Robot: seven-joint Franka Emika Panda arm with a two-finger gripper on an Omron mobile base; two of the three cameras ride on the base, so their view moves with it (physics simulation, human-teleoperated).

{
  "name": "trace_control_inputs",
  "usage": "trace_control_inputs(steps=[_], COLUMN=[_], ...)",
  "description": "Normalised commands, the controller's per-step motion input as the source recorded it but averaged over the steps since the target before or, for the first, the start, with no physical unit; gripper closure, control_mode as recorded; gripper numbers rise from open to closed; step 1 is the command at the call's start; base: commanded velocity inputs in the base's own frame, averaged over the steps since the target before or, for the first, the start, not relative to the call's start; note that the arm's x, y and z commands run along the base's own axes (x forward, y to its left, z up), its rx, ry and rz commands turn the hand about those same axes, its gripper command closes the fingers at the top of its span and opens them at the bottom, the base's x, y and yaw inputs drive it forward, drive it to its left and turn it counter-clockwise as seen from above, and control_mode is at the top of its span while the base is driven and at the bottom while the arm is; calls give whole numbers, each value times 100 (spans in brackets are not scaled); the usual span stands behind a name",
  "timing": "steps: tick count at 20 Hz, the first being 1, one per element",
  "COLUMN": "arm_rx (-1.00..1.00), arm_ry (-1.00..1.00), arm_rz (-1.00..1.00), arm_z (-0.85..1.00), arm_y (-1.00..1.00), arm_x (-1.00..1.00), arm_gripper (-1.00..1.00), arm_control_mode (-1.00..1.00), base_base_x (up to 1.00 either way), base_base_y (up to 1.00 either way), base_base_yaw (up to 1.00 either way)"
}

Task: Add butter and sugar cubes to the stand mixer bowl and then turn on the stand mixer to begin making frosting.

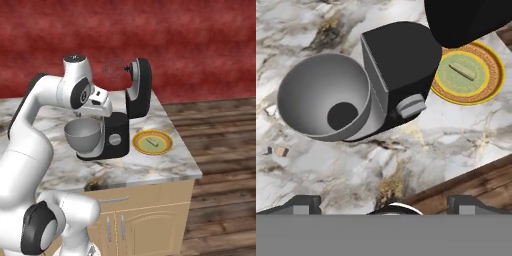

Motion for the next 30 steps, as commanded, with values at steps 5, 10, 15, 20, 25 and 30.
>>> trace_control_inputs(steps=[5, 10, 15, 20, 25, 30], arm_rx=[2, 6, 4, 1, 0, 0], arm_ry=[-19, -26, -25, -16, -1, 0], arm_rz=[15, 23, 21, 19, 20, 21], arm_z=[-9, -13, -12, -9, -14, -8], arm_y=[-15, -31, -43, -49, -64, -70], arm_x=[-20, -27, -18, -2, 11, 21], arm_gripper=[-100, -100, -100, -100, -100, -100], arm_control_mode=[-100, -100, -100, -100, -100, -100], base_base_x=[0, 0, 0, 0, 0, 0], base_base_y=[0, 0, 0, 0, 0, 0], base_base_yaw=[0, 0, 0, 0, 0, 0])
